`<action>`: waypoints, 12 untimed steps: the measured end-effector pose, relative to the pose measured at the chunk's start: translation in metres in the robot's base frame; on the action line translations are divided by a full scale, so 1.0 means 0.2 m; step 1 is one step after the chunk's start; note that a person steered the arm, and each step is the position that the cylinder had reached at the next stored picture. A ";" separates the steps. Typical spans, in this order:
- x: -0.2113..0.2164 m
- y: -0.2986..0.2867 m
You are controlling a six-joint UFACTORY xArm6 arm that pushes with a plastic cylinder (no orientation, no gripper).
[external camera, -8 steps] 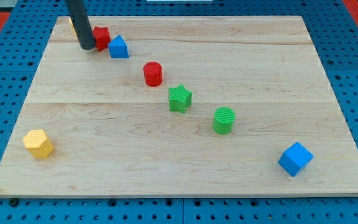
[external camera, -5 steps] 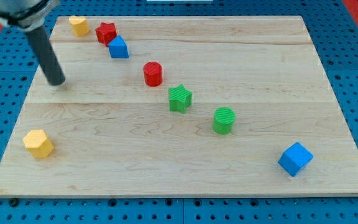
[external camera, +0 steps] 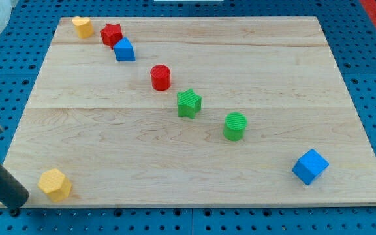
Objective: Move the yellow hexagon in between the red circle and green star
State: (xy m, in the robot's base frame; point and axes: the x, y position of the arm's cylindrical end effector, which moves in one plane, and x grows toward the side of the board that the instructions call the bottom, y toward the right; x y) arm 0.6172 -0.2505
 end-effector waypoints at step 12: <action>-0.87 1.02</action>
State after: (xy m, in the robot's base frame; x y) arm 0.4427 -0.0465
